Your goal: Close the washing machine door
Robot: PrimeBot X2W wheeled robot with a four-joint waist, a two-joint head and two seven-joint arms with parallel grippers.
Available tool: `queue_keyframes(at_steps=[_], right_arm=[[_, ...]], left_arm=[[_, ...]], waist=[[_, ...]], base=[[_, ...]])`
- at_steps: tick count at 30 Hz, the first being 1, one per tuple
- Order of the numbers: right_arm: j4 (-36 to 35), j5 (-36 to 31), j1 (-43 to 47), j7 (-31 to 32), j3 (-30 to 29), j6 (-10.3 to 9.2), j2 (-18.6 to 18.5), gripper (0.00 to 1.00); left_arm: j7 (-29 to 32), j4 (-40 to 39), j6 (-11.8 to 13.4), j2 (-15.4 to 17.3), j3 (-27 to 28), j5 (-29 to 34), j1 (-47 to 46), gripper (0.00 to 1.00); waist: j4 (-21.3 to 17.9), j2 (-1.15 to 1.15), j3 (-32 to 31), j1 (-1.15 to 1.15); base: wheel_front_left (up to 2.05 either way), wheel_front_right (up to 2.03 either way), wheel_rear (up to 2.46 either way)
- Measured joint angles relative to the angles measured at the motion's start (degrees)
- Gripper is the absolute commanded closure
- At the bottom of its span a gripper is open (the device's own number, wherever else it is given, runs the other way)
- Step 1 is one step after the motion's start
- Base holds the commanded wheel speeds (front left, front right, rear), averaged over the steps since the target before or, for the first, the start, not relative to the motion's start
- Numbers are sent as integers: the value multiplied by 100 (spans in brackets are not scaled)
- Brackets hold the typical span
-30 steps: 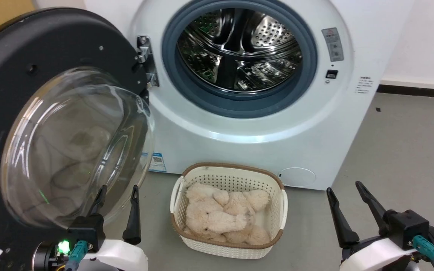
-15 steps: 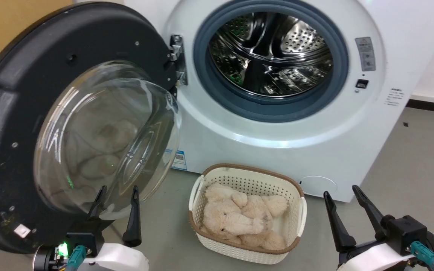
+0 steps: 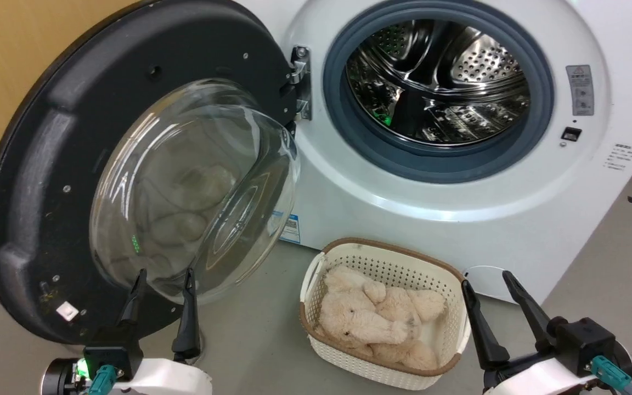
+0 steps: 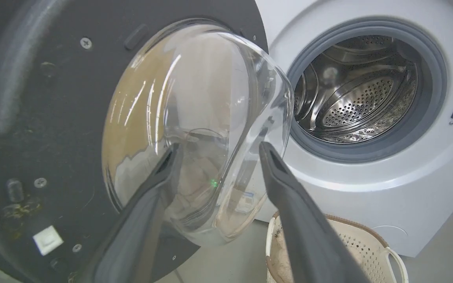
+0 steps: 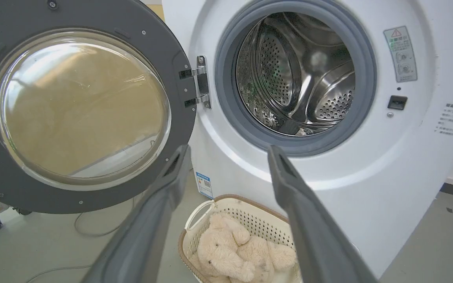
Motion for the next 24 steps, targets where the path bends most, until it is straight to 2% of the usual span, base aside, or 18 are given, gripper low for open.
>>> queue_keyframes(at_steps=[24], right_arm=[[337, 187, -276, -293, 530, 0, 1, 0]], left_arm=[[-289, -438, 332, -1, 89, -280, 261, 0]], waist=[[688, 0, 139, 0]], base=[[0, 0, 0]])
